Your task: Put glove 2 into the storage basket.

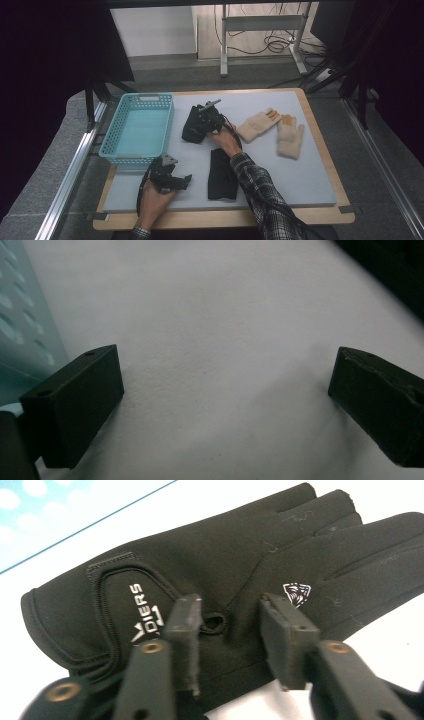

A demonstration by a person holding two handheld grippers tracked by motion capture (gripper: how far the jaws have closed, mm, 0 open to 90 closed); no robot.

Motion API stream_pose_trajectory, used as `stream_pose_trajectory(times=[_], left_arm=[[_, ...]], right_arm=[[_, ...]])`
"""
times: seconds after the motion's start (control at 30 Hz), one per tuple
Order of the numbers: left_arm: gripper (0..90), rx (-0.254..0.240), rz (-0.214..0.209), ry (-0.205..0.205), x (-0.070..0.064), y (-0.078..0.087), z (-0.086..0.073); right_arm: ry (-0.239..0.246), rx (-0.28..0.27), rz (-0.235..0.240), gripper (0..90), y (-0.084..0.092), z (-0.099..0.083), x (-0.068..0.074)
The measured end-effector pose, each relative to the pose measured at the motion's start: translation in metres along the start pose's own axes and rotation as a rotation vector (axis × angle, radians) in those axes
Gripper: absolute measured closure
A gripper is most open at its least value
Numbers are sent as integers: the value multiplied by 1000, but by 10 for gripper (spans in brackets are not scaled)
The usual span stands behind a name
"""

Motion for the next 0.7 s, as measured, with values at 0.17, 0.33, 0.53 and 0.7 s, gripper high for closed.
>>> stream_pose_trajectory(times=[0.17, 0.33, 0.53, 0.7], left_arm=[[15, 0, 0, 0, 0, 0, 0], [15, 0, 0, 0, 0, 0, 0], [15, 1, -1, 0, 0, 0, 0], [16, 1, 0, 0, 0, 0, 0]], right_arm=[[-34, 14, 1, 881, 2, 0, 0], [-19, 4, -9, 891, 6, -2, 0], [-3, -20, -10, 892, 20, 4, 2], [8, -56, -9, 893, 46, 12, 2]])
Point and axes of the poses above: each handheld gripper's, and its own axes: y roughly backward along the jaws, z roughly out of its top, x roughly to its left, the point moved 6 cm from there along -y, roughly forward along the jaws, and after that the axes turned 3 degrees about z, right-handed, at the moved point
